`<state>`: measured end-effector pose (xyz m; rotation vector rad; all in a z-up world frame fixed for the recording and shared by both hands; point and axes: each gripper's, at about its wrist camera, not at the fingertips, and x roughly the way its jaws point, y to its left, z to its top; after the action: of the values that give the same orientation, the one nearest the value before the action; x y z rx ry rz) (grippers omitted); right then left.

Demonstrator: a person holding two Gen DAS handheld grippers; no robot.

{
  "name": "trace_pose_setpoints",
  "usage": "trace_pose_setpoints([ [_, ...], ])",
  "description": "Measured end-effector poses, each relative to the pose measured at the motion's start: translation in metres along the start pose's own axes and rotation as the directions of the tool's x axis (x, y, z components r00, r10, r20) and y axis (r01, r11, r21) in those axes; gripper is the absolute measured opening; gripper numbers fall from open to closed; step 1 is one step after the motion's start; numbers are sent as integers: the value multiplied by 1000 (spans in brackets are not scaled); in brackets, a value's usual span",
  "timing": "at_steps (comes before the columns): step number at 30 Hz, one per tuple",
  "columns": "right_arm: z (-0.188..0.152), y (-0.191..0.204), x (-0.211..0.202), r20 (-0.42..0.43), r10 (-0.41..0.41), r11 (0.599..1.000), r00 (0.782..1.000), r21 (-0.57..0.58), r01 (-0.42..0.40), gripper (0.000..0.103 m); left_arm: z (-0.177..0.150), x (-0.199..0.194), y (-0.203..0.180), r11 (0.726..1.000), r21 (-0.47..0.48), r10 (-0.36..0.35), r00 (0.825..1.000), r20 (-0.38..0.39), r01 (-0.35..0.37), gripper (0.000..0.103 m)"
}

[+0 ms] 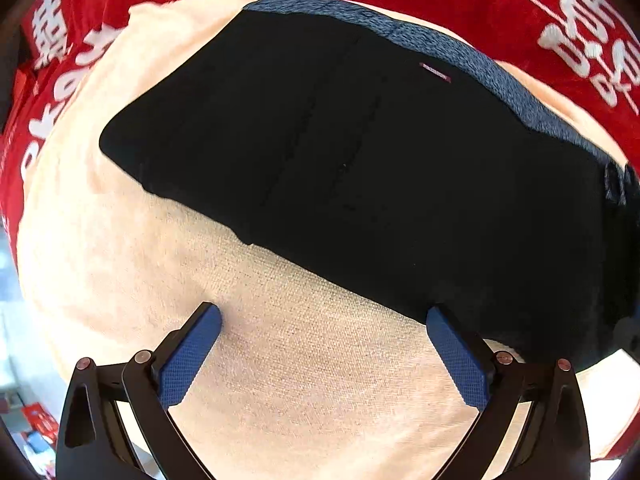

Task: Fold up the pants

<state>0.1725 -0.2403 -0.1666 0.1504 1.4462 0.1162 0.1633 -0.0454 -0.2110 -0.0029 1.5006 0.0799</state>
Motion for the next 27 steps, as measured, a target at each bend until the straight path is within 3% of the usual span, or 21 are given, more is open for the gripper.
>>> trace_pose_setpoints([
  [8, 0, 0, 1, -12, -1, 1000, 1000, -5, 1, 82, 9, 9, 1, 999, 28, 32, 997, -72, -30, 103],
  [12, 0, 2, 1, -15, -6, 1000, 1000, -12, 5, 82, 9, 6, 7, 999, 28, 19, 998, -56, -17, 103],
  [18, -3, 4, 0, -22, -8, 1000, 1000, -18, 8, 82, 7, -17, 36, 992, -105, -78, 997, -6, 77, 103],
  [22, -8, 11, -8, -9, -17, 999, 1000, -41, 17, 83, 7, -27, 68, 955, -214, -203, 978, 39, 207, 103],
  [27, -6, 22, -22, 51, 32, 993, 998, -112, -27, 83, 8, -31, 100, 877, -321, -348, 933, 89, 357, 103],
])
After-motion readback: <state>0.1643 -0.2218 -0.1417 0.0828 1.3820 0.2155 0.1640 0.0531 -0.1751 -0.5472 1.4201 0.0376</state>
